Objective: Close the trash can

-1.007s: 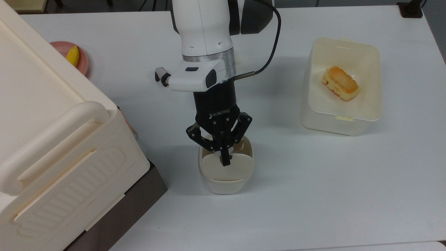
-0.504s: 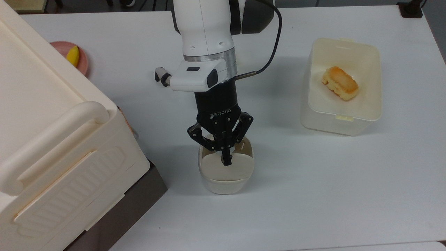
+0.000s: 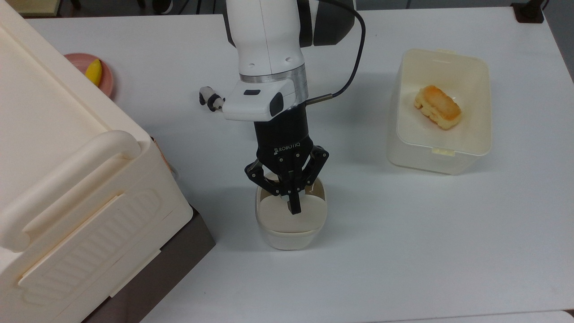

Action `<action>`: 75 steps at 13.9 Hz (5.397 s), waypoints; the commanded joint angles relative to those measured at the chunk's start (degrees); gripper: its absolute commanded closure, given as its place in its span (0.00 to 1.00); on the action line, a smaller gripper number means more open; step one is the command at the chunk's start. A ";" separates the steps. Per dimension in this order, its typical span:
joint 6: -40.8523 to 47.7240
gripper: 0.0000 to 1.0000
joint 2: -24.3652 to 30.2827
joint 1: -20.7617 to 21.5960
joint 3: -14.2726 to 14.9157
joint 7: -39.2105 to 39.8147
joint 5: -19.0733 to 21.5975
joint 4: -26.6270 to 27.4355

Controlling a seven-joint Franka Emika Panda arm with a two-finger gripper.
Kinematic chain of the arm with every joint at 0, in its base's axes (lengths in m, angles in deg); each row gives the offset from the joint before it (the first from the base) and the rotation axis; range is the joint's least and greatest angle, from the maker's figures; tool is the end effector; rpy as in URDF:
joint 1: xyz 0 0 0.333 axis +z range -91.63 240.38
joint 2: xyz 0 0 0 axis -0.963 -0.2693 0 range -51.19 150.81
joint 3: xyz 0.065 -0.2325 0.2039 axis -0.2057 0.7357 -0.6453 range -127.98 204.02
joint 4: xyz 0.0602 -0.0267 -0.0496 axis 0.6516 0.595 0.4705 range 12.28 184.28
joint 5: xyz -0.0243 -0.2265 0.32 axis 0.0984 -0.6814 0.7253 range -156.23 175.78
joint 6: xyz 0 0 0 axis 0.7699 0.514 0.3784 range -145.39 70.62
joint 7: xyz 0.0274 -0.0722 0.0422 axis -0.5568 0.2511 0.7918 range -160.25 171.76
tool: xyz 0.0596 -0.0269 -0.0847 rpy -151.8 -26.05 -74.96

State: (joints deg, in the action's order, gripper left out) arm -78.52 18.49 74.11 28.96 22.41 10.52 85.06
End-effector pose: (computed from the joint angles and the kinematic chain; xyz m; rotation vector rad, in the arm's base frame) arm 0.7560 0.0855 0.4976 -2.8634 -0.5548 -1.0787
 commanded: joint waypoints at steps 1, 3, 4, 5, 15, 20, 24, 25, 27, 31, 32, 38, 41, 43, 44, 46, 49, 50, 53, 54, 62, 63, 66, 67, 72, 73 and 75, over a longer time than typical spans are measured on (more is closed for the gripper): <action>-0.66 1.00 0.39 0.88 0.10 -3.02 1.10 0.66; -0.48 1.00 0.47 0.97 0.10 -4.95 0.93 0.66; -0.39 1.00 0.56 1.15 0.10 -5.66 0.84 0.66; -0.31 1.00 0.74 1.15 0.10 -6.45 0.84 0.66; -0.04 1.00 1.18 1.06 0.10 -6.90 0.93 1.62; 0.22 1.00 1.26 1.06 0.18 -7.25 1.01 2.32; 1.80 1.00 1.79 1.15 0.18 -10.93 -0.74 2.33; 2.24 1.00 1.88 1.15 0.18 -11.90 -1.35 2.33; 2.86 1.00 2.49 1.15 0.18 -13.13 -1.88 2.41; 5.22 1.00 3.37 1.15 0.27 -16.20 -2.06 2.77; 6.28 1.00 3.63 1.15 0.27 -16.73 -2.50 2.94; 8.04 1.00 4.16 1.15 0.36 -19.28 -3.29 4.08; 9.01 1.00 4.25 1.06 0.45 -19.38 -3.38 4.44; 10.41 1.00 4.34 1.06 0.45 -19.38 -3.38 4.52; 10.94 1.00 4.69 1.06 0.45 -19.38 -3.38 4.61; 11.47 1.00 4.96 1.06 0.45 -19.72 -3.38 5.40; 12.00 1.00 5.39 1.06 0.45 -21.84 -4.08 6.10; 12.26 1.00 5.48 0.97 0.45 -21.84 -4.08 6.11; 12.88 1.00 5.48 0.89 0.45 -21.93 -4.08 6.98; 13.14 1.00 5.57 0.80 0.45 -22.97 -4.17 7.25; 15.51 1.00 5.57 0.80 0.45 -24.30 -4.26 8.21; 15.51 1.00 5.57 0.80 0.45 -24.30 -4.26 8.30; 15.60 1.00 5.75 0.89 0.45 -24.30 -4.44 9.00; 15.60 1.00 5.75 0.80 0.45 -24.30 -4.87 9.35; 15.60 1.00 5.66 0.88 0.45 -24.30 -5.23 9.80; 15.69 1.00 5.57 0.89 0.45 -24.30 -5.23 9.80; 15.60 1.00 5.48 0.97 0.45 -24.30 -5.23 10.15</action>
State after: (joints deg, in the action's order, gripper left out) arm -64.17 21.68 74.65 29.00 -0.35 6.27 92.47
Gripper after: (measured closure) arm 0.991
